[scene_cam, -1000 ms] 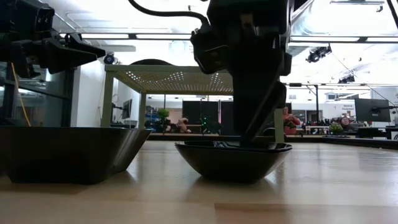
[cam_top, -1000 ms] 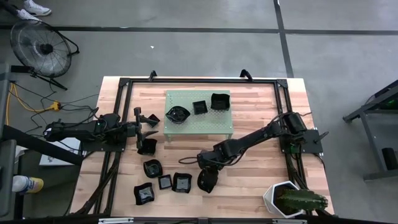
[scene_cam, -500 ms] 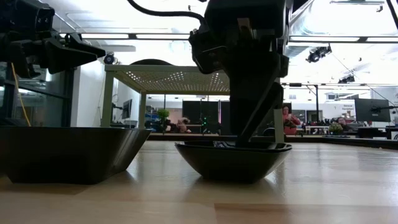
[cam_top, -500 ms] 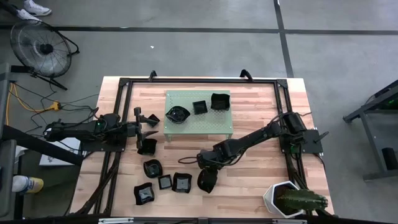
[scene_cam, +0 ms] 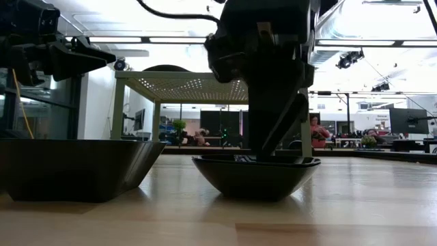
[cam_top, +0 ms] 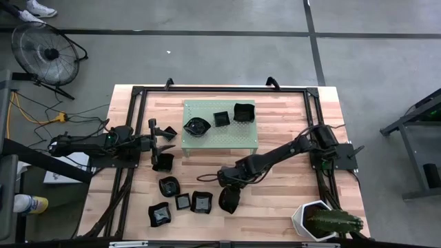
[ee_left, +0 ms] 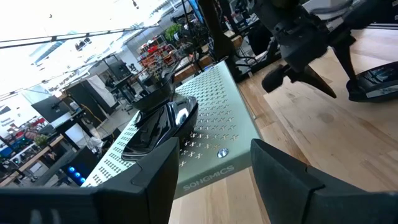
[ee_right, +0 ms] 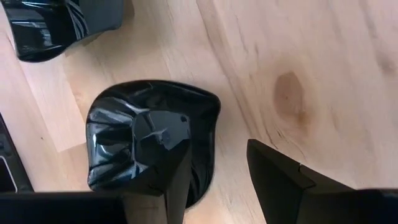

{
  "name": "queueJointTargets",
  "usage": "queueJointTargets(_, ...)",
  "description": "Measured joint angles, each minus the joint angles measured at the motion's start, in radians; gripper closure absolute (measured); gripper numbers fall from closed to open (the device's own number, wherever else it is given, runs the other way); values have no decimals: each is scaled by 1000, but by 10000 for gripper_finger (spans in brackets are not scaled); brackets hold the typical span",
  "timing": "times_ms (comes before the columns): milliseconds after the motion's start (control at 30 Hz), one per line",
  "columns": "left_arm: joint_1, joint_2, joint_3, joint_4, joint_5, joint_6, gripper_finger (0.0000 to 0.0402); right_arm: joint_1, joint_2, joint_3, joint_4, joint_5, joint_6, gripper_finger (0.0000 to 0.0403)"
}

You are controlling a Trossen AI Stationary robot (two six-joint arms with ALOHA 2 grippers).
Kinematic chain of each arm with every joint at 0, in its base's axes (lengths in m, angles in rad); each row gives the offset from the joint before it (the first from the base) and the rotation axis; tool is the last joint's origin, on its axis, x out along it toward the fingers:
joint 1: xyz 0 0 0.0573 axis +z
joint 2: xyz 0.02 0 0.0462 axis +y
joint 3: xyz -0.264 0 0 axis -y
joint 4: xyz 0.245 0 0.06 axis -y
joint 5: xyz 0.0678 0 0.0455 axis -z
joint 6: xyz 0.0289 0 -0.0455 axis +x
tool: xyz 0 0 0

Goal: Pick & Place Mini shaped plates
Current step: Stack the leaf-shaped plate on top of the other leaf-shaped plates on the shelf

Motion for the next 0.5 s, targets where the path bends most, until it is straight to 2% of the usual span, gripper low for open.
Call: queueJointTargets(500, 0, 0, 0, 0, 0, 0, 208, 0, 31, -1, 36, -54, -12, 262)
